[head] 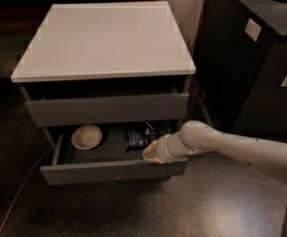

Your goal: Pick blue chip bag from middle drawer and place on counter

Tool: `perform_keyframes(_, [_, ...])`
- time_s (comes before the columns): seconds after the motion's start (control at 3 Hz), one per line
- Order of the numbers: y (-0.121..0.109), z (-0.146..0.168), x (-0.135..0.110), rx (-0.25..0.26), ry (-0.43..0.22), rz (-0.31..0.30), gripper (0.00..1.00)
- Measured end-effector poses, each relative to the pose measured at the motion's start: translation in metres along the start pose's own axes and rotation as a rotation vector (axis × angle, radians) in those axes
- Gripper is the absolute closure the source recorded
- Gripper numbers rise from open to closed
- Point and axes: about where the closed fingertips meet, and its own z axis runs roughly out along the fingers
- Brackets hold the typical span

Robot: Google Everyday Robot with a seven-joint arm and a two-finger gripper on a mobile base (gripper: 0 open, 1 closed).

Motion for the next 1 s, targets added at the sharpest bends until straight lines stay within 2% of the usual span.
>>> perform_keyframes(0.33, [-0.021, 0.018, 0.007, 0.013, 0.020, 0.008, 1.00])
perform_keyframes(1.0, [-0.048, 0.054, 0.023, 0.021, 0.080, 0.010, 1.00])
